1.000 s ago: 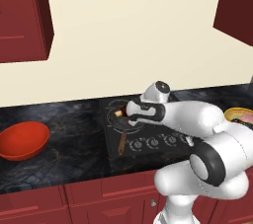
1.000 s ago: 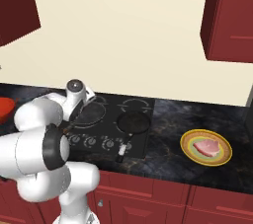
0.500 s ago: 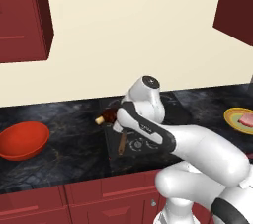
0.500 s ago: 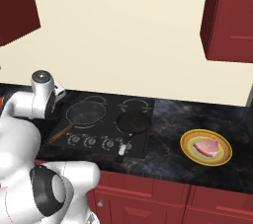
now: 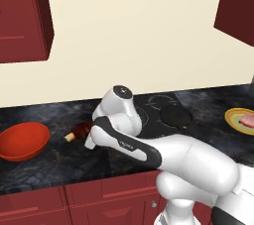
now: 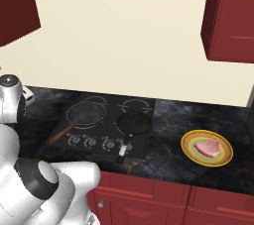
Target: Place one of the steaks on the plate and the other in the bowl. Then place the bowl in the fridge.
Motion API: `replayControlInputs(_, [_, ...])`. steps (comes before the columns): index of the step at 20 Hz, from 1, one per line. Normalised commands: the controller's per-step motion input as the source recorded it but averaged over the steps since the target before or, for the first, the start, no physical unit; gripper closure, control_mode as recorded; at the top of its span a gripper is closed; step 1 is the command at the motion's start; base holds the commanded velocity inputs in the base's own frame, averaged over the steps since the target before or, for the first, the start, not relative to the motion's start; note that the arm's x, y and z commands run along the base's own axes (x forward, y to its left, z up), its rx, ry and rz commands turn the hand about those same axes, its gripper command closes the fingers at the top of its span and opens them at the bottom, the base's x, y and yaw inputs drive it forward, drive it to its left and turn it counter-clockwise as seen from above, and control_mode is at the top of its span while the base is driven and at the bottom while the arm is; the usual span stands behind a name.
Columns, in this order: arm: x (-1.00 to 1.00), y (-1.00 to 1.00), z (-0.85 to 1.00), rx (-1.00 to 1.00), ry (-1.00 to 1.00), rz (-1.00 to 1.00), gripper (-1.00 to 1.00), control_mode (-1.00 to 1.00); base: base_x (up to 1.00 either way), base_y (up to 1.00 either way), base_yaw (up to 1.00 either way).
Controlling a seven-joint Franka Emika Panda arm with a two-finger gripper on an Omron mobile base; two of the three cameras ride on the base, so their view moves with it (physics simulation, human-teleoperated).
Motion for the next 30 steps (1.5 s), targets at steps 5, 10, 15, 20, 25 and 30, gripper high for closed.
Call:
replayControlInputs(5, [-0.16, 1.0, 0.0, 0.0, 0.08, 0.06, 1.0, -1.0, 0.0, 0.0, 0.0])
replayControlInputs(10, [0.03, 0.85, 0.0, 0.0, 0.11, 0.03, 1.0, -1.0, 0.0, 0.0, 0.0])
replayControlInputs(15, [0.37, 0.5, -0.01, -0.02, 0.13, 0.0, 1.0, -1.0, 0.0, 0.0, 0.0])
replayControlInputs(20, [0.5, 0.35, -0.08, 0.0, 0.01, -0.01, 1.0, -1.0, 0.0, 0.0, 0.0])
replayControlInputs(25, [0.58, 0.33, -0.26, 0.0, 0.0, -0.01, 1.0, -1.0, 0.0, 0.0, 0.0])
replayControlInputs(30, [0.41, 0.5, -0.32, -0.01, 0.0, -0.02, 1.0, -1.0, 0.0, 0.0, 0.0])
